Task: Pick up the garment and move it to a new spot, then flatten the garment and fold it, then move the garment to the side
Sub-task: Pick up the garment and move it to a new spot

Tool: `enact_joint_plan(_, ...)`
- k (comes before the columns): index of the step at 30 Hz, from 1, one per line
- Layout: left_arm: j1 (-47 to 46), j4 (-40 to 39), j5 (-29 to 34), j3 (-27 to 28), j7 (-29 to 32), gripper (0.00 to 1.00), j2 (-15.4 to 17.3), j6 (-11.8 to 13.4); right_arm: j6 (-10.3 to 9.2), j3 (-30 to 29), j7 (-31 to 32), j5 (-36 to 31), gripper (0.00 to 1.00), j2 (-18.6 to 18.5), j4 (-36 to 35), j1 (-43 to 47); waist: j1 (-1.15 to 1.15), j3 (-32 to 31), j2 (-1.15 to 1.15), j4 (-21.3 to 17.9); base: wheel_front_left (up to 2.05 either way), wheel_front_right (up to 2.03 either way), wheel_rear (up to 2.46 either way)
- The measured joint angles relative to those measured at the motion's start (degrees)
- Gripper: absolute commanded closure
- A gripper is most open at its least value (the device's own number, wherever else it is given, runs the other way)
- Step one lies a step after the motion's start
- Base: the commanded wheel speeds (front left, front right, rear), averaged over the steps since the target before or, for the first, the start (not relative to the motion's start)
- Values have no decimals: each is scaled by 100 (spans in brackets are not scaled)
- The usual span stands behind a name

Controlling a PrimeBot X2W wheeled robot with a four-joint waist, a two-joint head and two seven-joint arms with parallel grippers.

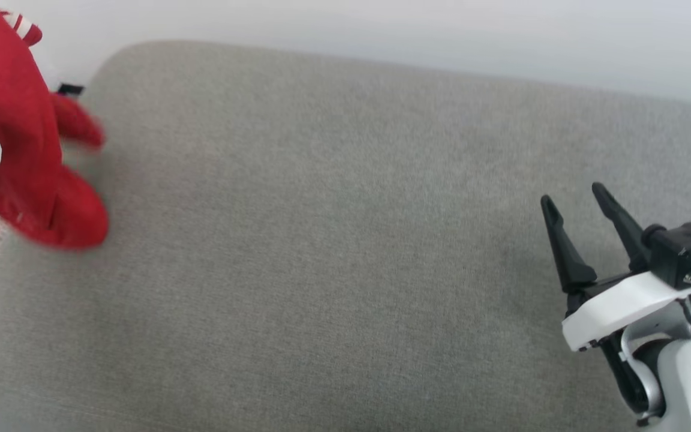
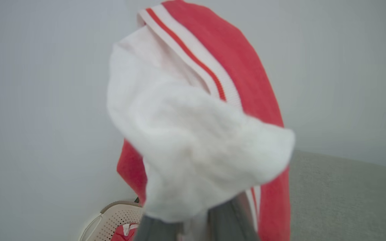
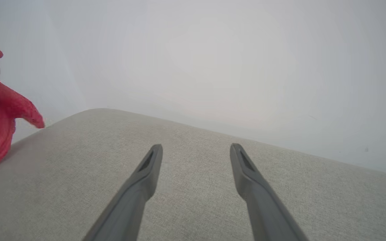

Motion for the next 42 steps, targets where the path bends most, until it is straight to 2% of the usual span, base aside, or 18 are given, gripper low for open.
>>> enact_joint_plan(7, -96, -699, 8, -316, 311, 100, 56, -73, 0, -81, -119, 18, 0, 191, 94, 198, 0, -430, 0, 14, 0, 0, 0)
enact_joint_plan(13, 145, -1840, -105, -571, 891, 100, -52, -89, 0, -249, -194, 37, 0, 289, 116, 326, 0, -611, 0, -204, 0, 0, 0)
enact_joint_plan(23, 1254, -4468, -600, -742, 2405, 100, 27, -86, 0, -455, -244, 42, 0, 360, 69, 418, 0, -719, 0, -896, 0, 0, 0)
enact_joint_plan(29, 1828, -5677, -848, -901, 3243, 100, -90, -1, 0, -522, -291, 40, 0, 364, 69, 410, 0, -689, 0, -1433, 0, 0, 0)
enact_joint_plan(36, 2299, -6350, -1046, -1403, 4089, 100, -357, 33, 0, -570, -354, 49, 0, 449, 101, 422, 0, -590, 0, -2050, 0, 0, 0)
enact_joint_plan(42, 2574, -6215, -1222, -1983, 4467, 100, -589, -20, 0, -481, -477, 91, 0, 558, 212, 420, 0, -387, 0, -2448, 0, 0, 0)
